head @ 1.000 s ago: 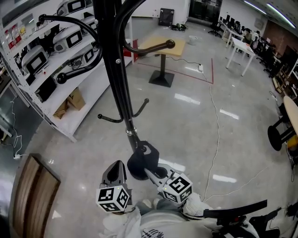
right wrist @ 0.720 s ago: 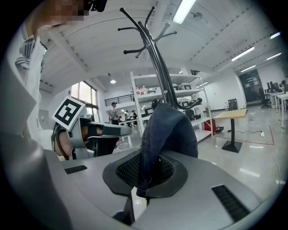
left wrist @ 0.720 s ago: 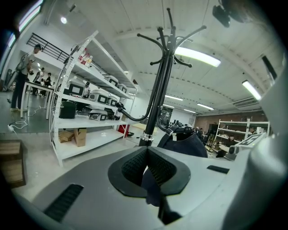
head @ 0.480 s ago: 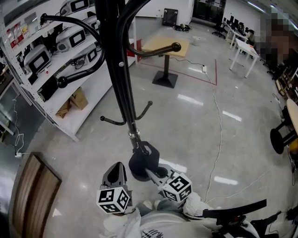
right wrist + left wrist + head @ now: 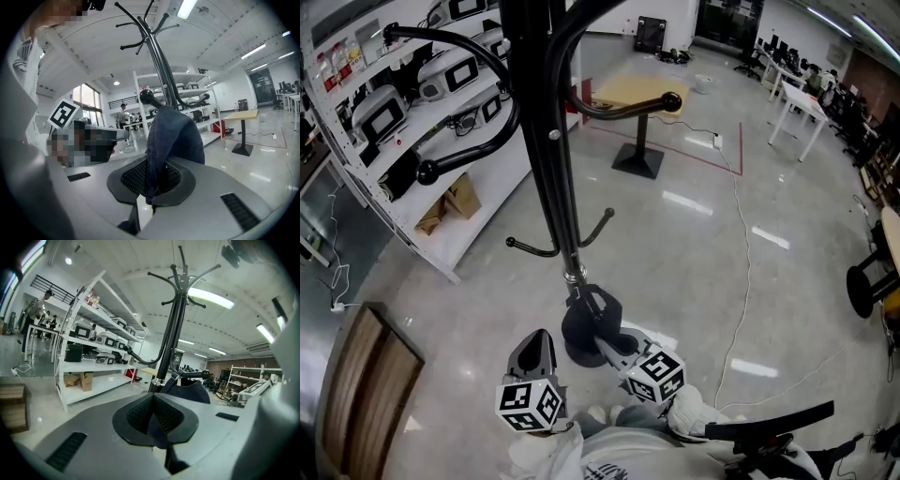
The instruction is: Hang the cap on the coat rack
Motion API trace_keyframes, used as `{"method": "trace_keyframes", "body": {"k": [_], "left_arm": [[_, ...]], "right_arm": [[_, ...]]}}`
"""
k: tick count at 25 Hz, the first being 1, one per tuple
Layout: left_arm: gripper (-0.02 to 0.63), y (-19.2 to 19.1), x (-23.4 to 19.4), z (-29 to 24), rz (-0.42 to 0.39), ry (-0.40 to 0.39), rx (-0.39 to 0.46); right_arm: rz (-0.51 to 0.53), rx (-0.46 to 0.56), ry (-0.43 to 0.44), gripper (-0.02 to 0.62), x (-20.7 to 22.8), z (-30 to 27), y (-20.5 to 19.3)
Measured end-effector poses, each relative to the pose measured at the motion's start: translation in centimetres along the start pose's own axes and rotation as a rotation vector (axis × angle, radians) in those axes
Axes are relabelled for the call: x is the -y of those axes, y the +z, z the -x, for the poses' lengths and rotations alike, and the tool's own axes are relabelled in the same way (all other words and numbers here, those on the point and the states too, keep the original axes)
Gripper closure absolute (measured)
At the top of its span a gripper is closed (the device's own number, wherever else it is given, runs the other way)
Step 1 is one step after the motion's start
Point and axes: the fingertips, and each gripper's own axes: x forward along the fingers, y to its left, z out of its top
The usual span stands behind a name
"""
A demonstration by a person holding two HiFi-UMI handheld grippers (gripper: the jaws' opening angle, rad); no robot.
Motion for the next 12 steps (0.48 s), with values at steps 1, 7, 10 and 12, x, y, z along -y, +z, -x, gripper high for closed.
{"method": "trace_keyframes", "body": {"k": [1, 7, 10, 12], "left_arm": [[0.603, 0.0, -0.1, 0.0, 0.0, 0.001, 0.001], [0.603, -0.2, -0.5, 0.2, 0.007, 0.014, 0.004], [0.603, -0.3, -0.6, 0.3, 0.008, 0.019, 0.005], [0.603, -0.3, -0.6, 0.5, 0.007, 0.021, 0.007]], "right_arm": [[-0.002, -0.002, -0.001, 0.571, 0.2, -0.2, -0.1], [0.002, -0.017, -0.021, 0.571, 1.1, -1.2, -0.5], [0.011, -0.026, -0.026, 0.571, 1.5, -1.8, -0.8], [0.022, -0.032, -0.03, 0.571, 1.7, -2.2, -1.1]]}}
